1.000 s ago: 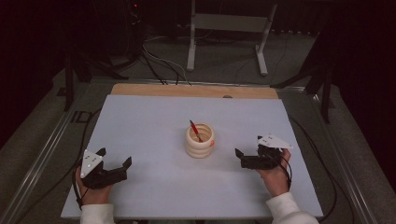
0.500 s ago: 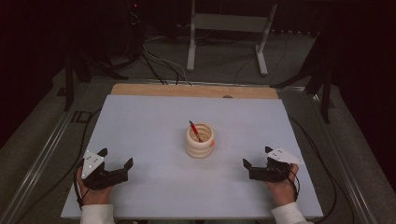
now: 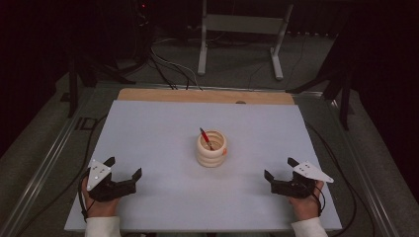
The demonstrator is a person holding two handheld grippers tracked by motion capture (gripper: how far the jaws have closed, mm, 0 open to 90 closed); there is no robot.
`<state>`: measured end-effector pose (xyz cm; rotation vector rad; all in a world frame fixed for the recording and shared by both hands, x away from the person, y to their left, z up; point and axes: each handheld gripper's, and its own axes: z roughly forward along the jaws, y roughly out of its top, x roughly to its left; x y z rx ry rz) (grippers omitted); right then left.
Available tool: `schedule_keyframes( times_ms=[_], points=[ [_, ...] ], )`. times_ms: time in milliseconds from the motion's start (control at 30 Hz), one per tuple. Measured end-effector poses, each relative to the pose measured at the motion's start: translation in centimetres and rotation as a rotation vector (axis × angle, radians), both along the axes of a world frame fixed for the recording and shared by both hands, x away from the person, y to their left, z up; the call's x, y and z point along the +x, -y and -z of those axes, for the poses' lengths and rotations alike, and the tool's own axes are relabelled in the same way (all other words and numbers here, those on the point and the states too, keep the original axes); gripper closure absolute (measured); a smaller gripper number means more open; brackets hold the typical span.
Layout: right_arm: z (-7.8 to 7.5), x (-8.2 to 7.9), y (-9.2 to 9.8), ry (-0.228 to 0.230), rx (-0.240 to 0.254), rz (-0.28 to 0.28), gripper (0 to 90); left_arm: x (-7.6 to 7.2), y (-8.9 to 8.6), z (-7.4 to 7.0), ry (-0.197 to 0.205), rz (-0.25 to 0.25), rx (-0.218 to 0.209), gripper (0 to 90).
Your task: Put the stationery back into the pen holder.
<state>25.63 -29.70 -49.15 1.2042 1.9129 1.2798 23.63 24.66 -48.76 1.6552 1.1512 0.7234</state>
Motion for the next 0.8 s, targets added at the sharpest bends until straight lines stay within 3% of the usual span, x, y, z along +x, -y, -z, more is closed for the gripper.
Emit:
schedule_keyframes(
  times_ms=[433, 800],
  points=[
    [-0.3, -1.0, 1.4, 0.024, 0.057, 0.030, 0.0, -0.4, 0.0, -0.2, 0.038, 0.017, -0.015, 0.2],
    [0.0, -0.8, 1.6, 0.009, 0.024, 0.031, 0.0, -0.2, 0.7, 0.2, 0.026, 0.027, 0.005, 0.3]
  ],
)
